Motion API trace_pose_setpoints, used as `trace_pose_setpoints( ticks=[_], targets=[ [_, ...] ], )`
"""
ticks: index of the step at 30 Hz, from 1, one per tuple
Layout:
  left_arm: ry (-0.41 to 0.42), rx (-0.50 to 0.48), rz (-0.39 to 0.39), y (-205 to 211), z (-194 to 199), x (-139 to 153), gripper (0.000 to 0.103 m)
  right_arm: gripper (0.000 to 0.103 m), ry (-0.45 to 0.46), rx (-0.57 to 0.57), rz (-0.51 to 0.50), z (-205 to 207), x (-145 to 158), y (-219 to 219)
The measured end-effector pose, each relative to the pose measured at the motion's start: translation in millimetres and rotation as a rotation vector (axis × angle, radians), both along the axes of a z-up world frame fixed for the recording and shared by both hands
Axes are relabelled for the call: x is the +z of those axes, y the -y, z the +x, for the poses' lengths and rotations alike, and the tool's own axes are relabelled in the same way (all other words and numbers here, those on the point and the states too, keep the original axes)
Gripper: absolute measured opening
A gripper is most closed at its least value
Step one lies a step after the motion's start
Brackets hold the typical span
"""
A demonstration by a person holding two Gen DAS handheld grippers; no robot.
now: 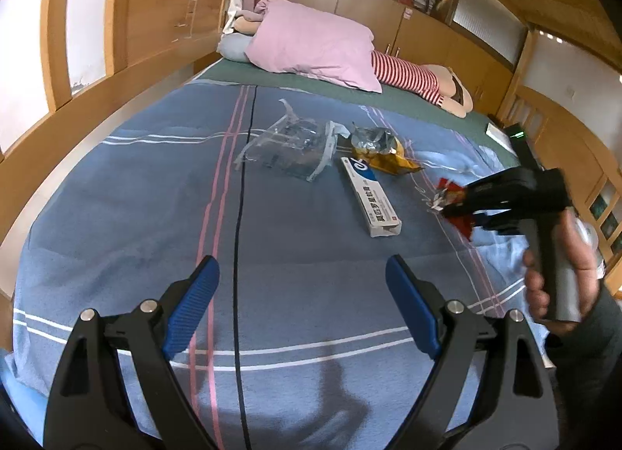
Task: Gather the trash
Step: 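Grasp the red snack wrapper with the right tool while the left tool grasps the white ointment box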
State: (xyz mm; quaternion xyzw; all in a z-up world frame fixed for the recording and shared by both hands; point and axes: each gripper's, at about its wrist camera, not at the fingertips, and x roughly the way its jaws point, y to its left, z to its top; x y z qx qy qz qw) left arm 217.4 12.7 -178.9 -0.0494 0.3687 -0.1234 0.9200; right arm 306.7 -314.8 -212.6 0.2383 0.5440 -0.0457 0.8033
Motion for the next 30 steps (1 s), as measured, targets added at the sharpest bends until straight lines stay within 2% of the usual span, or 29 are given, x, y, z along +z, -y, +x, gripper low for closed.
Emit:
trace_pose_setpoints(
  ticks=[5,9,14,18,22,23,25,26,27,30],
  targets=[
    [0.010,-0.050,0.037,24.6,9.0,1.3,0.087,0.030,0.106,-0.043,0.052,-56.4,22.9,5.4],
    [0.004,-0.081,0.047,55.7,32.1,-0.7,0.087,0.030,0.116,-0.074,0.081,-84.0,18.9,7.6],
    [-0.046,-0.079,0.050,97.3,71.7,-18.9,0.087,0.030,0.137,-0.105,0.119,-84.5,19.6,19.5],
    [-0.111,-0.068,0.066,125.9,108.7,-47.6,0.087,0.031,0.151,-0.110,0.162,-88.6,17.8,28.0],
    [-0.110,-0.063,0.121,146.3,130.4,-62.7,0.087,0.031,0.150,-0.097,0.197,-89.4,16.4,31.5],
    [-0.111,-0.067,0.155,152.6,134.6,-67.4,0.086,0.031,0.152,-0.097,0.200,-89.6,16.5,32.4],
    [-0.179,-0.062,0.174,158.3,147.2,-81.3,0.062,0.033,0.155,-0.098,0.213,-89.5,16.2,34.8],
    [-0.170,-0.051,0.175,158.2,148.8,-81.2,0.061,0.033,0.154,-0.100,0.219,-89.1,15.7,36.0],
    [-0.149,-0.051,0.168,157.1,147.1,-77.8,0.047,0.033,0.154,-0.104,0.223,-89.2,15.3,37.1],
    [-0.150,-0.063,0.148,153.9,143.0,-72.9,0.045,0.033,0.158,-0.112,0.237,-90.0,14.3,40.5]
  ],
)
